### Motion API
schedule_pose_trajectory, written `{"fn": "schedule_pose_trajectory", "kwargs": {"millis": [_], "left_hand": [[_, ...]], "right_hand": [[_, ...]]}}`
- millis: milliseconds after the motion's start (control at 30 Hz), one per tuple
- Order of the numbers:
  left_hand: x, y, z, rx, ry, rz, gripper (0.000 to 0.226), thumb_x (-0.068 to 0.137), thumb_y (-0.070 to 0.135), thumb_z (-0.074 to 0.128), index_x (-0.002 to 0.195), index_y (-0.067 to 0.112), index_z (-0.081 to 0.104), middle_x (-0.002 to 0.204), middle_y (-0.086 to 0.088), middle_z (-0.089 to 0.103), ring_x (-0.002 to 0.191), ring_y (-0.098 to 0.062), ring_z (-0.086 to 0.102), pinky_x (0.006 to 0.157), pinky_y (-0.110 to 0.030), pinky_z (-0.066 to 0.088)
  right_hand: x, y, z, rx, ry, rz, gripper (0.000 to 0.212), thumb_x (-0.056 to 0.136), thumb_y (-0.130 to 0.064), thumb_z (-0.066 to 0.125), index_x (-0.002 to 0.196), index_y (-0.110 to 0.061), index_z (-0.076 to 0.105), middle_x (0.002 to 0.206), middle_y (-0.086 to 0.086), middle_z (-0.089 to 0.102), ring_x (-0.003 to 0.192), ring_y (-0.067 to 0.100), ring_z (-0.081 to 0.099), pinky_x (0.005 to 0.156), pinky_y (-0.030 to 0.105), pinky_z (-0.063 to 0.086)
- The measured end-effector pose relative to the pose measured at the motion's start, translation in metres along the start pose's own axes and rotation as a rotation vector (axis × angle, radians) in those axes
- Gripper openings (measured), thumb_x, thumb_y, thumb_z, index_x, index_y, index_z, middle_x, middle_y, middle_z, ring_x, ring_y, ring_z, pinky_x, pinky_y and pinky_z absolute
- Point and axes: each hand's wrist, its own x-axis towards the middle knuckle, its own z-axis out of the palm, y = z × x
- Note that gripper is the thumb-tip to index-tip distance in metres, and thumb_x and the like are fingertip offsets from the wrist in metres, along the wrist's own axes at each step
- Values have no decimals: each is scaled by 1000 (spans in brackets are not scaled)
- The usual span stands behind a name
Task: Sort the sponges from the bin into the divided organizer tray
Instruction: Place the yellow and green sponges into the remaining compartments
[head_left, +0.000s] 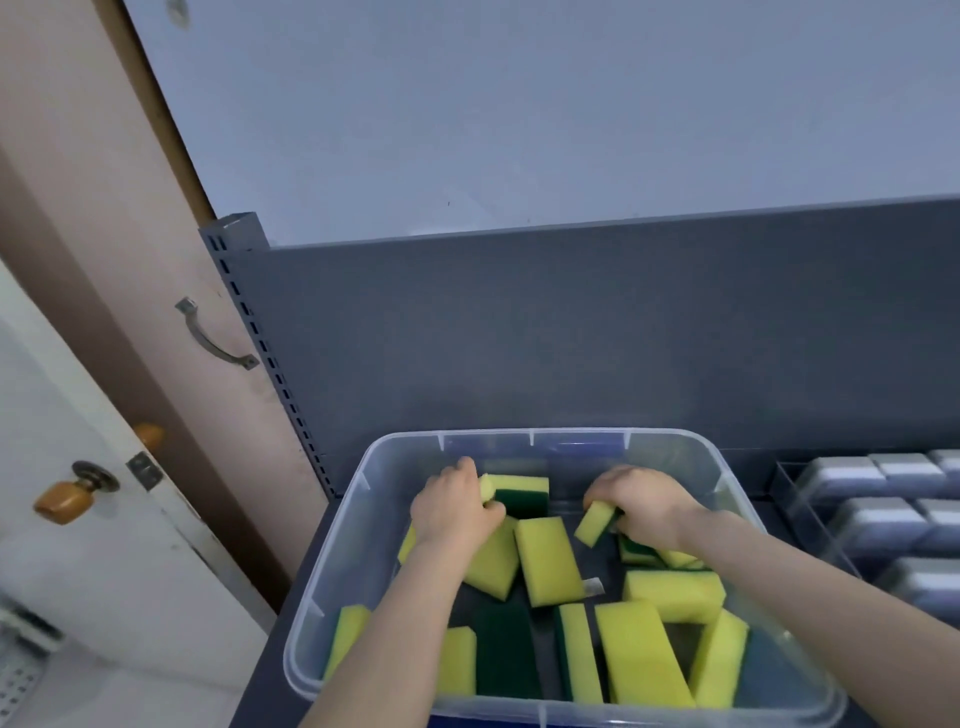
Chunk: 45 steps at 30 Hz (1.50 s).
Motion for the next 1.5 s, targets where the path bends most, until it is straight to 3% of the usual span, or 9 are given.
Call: {"fn": "schedule_pose_trajectory", "kwargs": {"millis": [200,333,467,700,933,1167,1267,1400,1500], "left_hand": [[-2,1,-13,-240,198,-24,28,92,36,51,117,23,47,101,1,64,91,-21,61,57,-29,37],[-4,8,-20,-345,243,19,28,89,42,58,112,29,50,91,6,62,78,-17,57,54,-29,36],[-9,14,-24,-412,284,116,31,89,40,60,117,30,51,82,14,53,66,-9,46,46,-21,30],[-26,28,-33,-593,295,326,35,87,33,65,120,31,53,94,20,56,77,-3,47,55,-10,31],[-47,57,-47,-835,139,467,28,84,30,68,107,40,55,93,28,59,88,8,53,63,-7,40],[-77,123,-47,-1034,61,511,27,84,27,68,109,35,59,94,23,63,86,2,60,66,-13,46],[-95,154,-44,-1061,45,540,27,85,28,67,108,38,57,95,22,62,88,0,59,71,-22,50],[-120,194,-41,-1072,57,570,27,84,27,69,105,39,57,90,22,62,83,0,59,71,-21,49],[-140,228,-38,-1099,58,555,27,83,26,69,106,36,59,90,20,63,84,-2,59,73,-25,49]], "right_hand": [[-9,-3,-13,329,218,251,34,74,-28,76,105,-28,62,92,-13,63,88,14,61,75,26,46],[-25,-20,-27,466,425,338,38,78,-28,73,114,-25,59,93,-9,65,83,13,62,72,29,51],[-49,-43,-44,658,619,444,35,79,-25,71,112,-28,61,90,-18,63,80,5,60,66,20,49],[-106,-76,-37,913,857,606,25,81,-26,69,107,-27,65,82,-8,68,76,9,62,67,30,52],[-151,-77,-32,961,1021,742,27,80,-24,70,105,-30,64,86,-11,69,79,4,64,65,17,46],[-205,-60,-43,935,1178,853,22,79,-23,71,100,-29,67,87,-7,71,84,18,66,79,44,55],[-233,-50,-47,913,1240,872,21,80,-23,71,97,-33,66,85,-10,69,83,16,65,75,34,54],[-273,-29,-51,907,1297,884,22,79,-23,71,96,-34,65,86,-11,70,78,3,63,65,13,48],[-309,-10,-55,897,1292,877,22,80,-22,71,99,-30,66,86,-10,70,76,1,63,62,10,46]]}}
